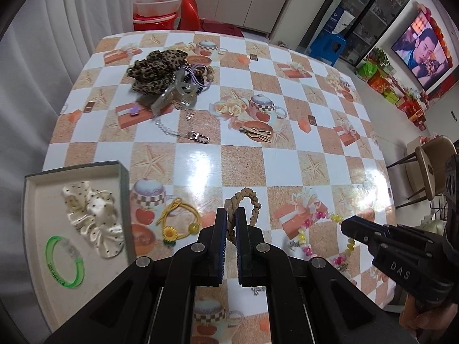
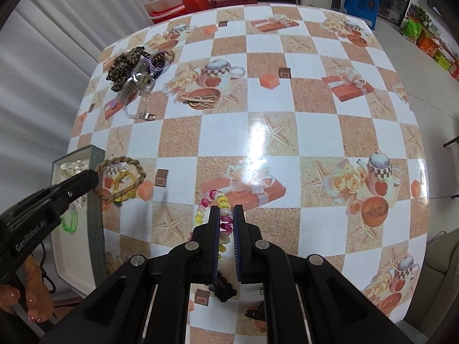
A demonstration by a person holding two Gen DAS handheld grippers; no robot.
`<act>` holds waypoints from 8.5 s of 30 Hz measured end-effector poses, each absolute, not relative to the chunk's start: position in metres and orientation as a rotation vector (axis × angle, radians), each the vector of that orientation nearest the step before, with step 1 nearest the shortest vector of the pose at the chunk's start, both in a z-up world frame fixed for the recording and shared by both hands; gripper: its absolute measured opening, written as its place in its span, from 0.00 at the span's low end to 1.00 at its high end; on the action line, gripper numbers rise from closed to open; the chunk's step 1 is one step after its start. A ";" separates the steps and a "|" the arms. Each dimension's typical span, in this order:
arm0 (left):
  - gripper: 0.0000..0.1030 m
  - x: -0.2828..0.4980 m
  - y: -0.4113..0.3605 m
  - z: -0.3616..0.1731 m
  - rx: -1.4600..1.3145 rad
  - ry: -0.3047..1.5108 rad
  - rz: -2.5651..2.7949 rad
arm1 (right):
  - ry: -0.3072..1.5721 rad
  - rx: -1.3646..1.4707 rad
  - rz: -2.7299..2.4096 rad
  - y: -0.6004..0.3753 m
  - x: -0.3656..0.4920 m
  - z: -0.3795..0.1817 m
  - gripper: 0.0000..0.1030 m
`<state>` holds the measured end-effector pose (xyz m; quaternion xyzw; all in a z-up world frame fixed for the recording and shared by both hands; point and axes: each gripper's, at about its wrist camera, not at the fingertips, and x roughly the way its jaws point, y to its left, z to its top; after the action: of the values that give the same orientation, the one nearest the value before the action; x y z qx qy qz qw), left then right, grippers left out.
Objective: Organize jewelry
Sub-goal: 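Grasp the brown braided bracelet with the left gripper while the right gripper lifts the beaded bracelet, then carry the braided bracelet into the tray with the left gripper while the right gripper releases the beaded bracelet there, then withdraw both grippers from the tray toward the black hair clips, then grasp the black claw clip with the right gripper while the left gripper grasps the silver rhinestone clip, then carry both clips into the tray, right dropping the claw clip inside the green bangle while left releases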
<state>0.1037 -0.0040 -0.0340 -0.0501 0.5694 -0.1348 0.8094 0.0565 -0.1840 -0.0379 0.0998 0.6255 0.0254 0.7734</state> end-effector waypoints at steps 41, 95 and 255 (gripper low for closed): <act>0.11 0.024 0.152 -0.015 -0.290 1.169 -0.066 | 1.335 0.105 0.236 -0.057 0.052 0.002 0.09; 0.11 -0.003 0.229 -0.136 -0.250 1.361 0.280 | 1.438 -0.047 0.518 0.149 0.138 -0.110 0.11; 0.16 0.011 0.055 -0.058 -0.103 1.328 -0.269 | 1.426 0.259 0.196 -0.136 0.003 -0.046 0.25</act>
<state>0.0109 0.0545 -0.0576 -0.0477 0.6140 -0.1243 0.7780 0.0028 -0.1365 -0.0460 0.1181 0.6513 0.0895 0.7442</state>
